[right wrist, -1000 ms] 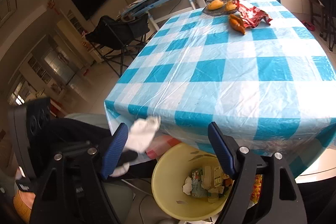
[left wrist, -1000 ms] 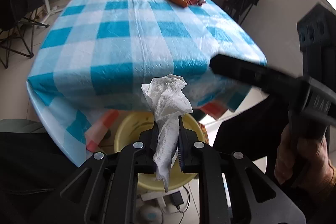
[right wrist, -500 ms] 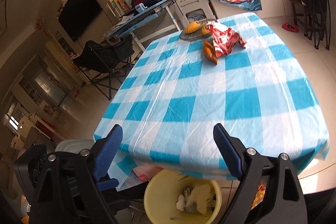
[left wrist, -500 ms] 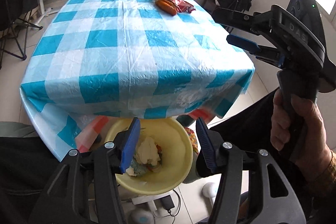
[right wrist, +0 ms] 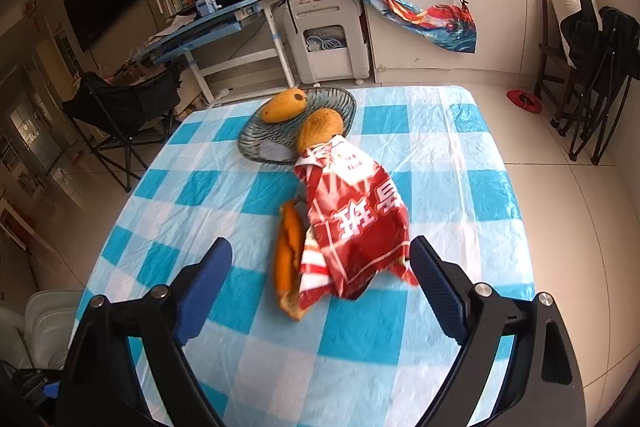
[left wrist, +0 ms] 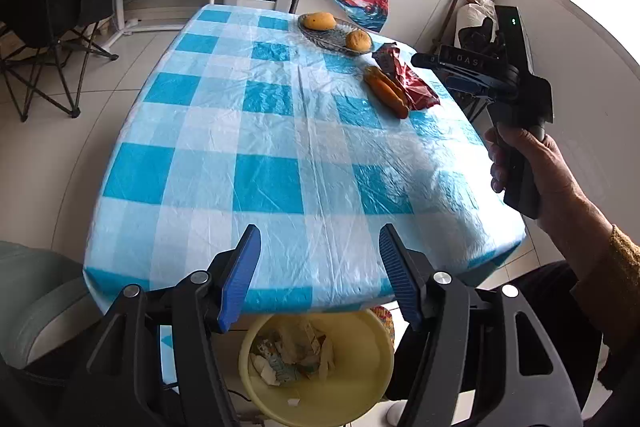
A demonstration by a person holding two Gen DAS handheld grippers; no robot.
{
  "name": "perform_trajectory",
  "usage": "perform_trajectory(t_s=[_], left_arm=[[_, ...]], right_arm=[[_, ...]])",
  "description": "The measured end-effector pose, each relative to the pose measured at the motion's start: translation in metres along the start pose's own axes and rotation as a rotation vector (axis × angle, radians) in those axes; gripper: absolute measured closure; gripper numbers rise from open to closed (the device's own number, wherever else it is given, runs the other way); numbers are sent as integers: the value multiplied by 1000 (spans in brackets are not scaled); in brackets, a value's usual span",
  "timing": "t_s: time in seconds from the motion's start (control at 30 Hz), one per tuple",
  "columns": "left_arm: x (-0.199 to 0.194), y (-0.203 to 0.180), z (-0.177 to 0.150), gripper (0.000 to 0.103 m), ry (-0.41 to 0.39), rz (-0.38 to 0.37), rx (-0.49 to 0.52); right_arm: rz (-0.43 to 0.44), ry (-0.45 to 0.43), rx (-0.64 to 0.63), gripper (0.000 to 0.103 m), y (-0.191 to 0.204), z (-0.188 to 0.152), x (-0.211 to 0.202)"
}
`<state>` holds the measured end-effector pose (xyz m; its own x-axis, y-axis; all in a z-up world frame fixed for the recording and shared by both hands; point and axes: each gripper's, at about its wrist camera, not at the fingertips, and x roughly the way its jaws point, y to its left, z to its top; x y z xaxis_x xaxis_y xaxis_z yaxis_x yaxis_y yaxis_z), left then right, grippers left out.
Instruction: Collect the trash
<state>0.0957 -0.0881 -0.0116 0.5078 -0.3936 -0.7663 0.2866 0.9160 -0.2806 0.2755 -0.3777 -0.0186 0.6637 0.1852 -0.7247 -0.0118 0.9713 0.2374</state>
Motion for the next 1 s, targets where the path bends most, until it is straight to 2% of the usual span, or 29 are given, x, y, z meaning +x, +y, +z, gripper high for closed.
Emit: perform_trajectory(t_s=[0.13,0.23,0.27,0.33,0.43,0.53,0.6,0.7,0.77,0.83,0.93,1.0], left_arm=[[19,7,24,44,11,18,-14],[29,9,37,44,9,15,-27],[32,9,40,44,8,10,-33],[37,10,44,42,3,4,-49],[45,12,44,40,8,3,-77],[51,15,43,40,13,0,-104],[52,15,43,40,-2,9,-105],[51,17,41,40,-15,16,-117],[52,20,38,39,-15,20,-133],[52,23,34,39,-14,27,-148],[50,30,31,38,-19,33,-172],[47,35,30,36,-29,37,-192]], right_arm=[[16,48,41,34,-15,9,32],[15,68,38,39,-20,10,47],[27,67,33,45,-20,10,47],[45,88,8,68,-17,10,50],[36,105,-64,70,-7,9,52],[84,122,-63,76,-5,7,54],[146,137,-47,80,0,3,51],[287,172,-16,85,18,-8,44],[404,229,-9,86,37,-19,41],[483,271,-28,86,56,-31,34],[524,252,-45,86,70,-35,15],[509,212,-43,86,67,-29,4]])
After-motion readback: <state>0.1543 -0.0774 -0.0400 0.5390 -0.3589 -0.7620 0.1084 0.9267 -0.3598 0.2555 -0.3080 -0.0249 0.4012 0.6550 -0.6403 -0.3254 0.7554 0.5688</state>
